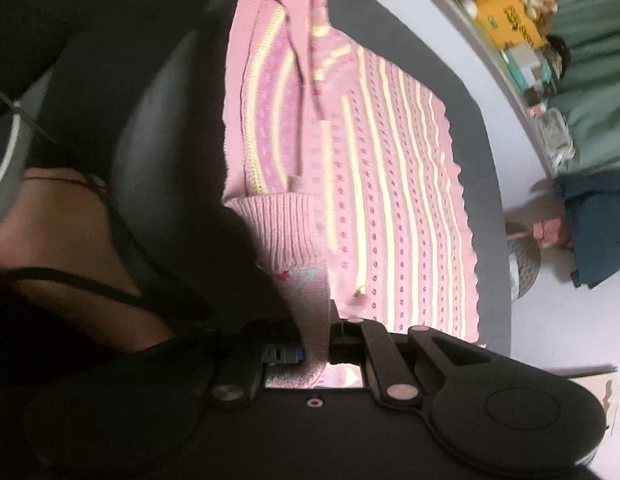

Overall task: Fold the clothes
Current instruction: 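Grasp the sweater hem with the left gripper while the right gripper grasps beside it, then fold the held hem over the sweater body with both grippers, then open them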

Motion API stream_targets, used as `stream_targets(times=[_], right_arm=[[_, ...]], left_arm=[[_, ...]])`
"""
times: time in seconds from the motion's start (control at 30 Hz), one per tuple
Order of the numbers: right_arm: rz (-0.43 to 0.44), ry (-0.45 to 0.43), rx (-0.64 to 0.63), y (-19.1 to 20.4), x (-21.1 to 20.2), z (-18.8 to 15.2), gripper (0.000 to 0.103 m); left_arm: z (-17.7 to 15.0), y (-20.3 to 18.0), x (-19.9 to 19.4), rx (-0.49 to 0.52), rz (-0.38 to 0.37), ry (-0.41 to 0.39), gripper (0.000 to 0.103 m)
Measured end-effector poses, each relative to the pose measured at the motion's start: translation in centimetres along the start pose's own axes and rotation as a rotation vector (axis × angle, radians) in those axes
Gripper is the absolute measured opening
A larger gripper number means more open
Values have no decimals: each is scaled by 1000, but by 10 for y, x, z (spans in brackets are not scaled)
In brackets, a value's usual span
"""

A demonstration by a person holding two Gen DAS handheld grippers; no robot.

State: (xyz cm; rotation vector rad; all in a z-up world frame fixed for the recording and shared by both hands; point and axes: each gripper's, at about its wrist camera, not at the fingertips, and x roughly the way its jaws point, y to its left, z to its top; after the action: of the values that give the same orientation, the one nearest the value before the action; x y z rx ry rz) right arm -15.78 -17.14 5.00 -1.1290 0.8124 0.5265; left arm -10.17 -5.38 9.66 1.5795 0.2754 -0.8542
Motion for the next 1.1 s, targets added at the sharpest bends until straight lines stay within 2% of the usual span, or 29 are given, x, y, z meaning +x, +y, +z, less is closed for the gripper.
stream_targets(times=[0.17,0.33,0.4,0.5,0.63,0.67,0.7,0.73,0.77,0.8,0.83,0.87,0.9,0.93,1.03,1.1], right_arm=[[57,17,90,-46,26,2,10],[110,27,203,-118,62,6,10],[121,48,230,-138,85,5,10],[152,92,282,-168,125,6,10],[245,125,368,-188,174,-1,11],[263,124,384,-190,184,-4,12],[266,111,404,-192,188,-8,17],[269,97,424,-193,192,-12,24],[271,84,444,-195,196,-17,27],[274,71,464,-196,200,-21,29],[278,56,485,-198,204,-26,30],[289,36,521,-201,203,-32,30],[302,16,570,-205,203,-40,31],[315,-4,620,-208,202,-47,31],[366,-73,826,-219,199,-76,31],[400,-106,972,-222,201,-95,31]], left_arm=[[-15,45,39,-87,-33,25,8],[-30,86,84,-124,-69,48,8],[-35,100,108,-168,-97,62,8],[-47,117,145,-262,-165,88,8],[-66,128,196,-380,-304,121,9],[-70,126,207,-392,-327,137,9],[-74,124,217,-404,-345,150,9],[-76,122,221,-418,-342,152,13],[-78,120,226,-432,-339,153,19],[-80,117,230,-446,-336,155,33],[-83,116,234,-460,-328,156,51],[-84,118,238,-478,-300,153,62],[-86,124,243,-497,-272,148,83],[-91,126,243,-521,-241,143,91],[-103,134,246,-593,-186,160,91],[-110,137,246,-660,-184,180,91]])
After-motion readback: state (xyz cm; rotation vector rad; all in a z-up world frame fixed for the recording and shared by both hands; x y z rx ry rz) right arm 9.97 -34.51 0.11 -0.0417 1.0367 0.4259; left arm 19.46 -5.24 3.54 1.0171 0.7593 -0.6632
